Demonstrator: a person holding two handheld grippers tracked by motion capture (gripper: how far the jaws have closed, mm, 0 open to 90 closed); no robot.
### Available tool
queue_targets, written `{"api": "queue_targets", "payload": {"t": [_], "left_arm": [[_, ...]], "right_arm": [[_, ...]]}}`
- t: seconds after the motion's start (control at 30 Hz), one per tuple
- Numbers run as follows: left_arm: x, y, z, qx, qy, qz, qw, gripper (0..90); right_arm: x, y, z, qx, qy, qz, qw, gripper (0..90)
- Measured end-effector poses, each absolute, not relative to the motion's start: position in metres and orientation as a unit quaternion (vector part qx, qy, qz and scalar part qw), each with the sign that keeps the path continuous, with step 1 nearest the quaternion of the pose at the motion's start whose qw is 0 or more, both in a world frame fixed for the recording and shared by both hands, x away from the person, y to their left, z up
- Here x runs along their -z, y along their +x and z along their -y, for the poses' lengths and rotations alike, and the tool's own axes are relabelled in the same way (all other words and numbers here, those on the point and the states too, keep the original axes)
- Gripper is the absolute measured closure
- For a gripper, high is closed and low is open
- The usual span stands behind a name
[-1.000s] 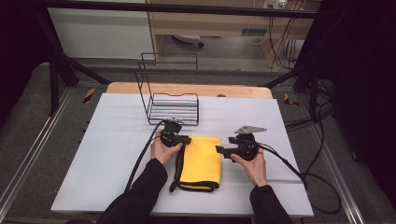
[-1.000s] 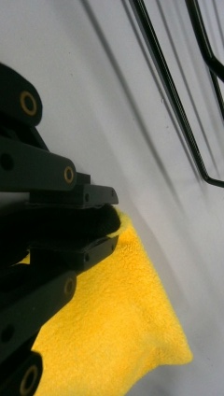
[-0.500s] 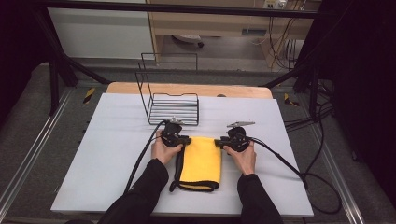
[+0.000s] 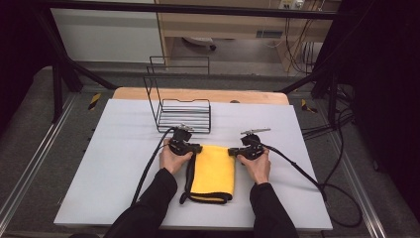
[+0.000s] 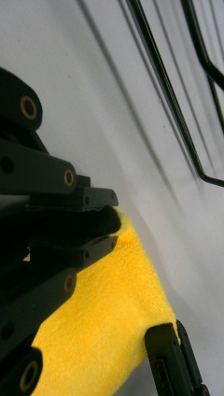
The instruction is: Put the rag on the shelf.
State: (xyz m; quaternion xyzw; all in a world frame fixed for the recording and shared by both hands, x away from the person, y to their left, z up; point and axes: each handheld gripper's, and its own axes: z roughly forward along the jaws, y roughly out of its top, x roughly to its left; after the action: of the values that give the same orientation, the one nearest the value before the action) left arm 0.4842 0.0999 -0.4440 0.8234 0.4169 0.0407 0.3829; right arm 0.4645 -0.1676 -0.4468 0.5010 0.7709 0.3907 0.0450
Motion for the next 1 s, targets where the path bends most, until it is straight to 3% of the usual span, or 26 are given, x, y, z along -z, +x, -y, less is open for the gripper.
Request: {"api": "queue_targets", "payload": {"t": [1.0], "left_arm": [[0.393, 0.437, -0.123, -0.104, 0.793, -0.367, 0.475, 78.9]], "right_arm": [[0.389, 0.419, 0.172, -0.496, 0.422, -0.749, 0.116, 83.9]]}}
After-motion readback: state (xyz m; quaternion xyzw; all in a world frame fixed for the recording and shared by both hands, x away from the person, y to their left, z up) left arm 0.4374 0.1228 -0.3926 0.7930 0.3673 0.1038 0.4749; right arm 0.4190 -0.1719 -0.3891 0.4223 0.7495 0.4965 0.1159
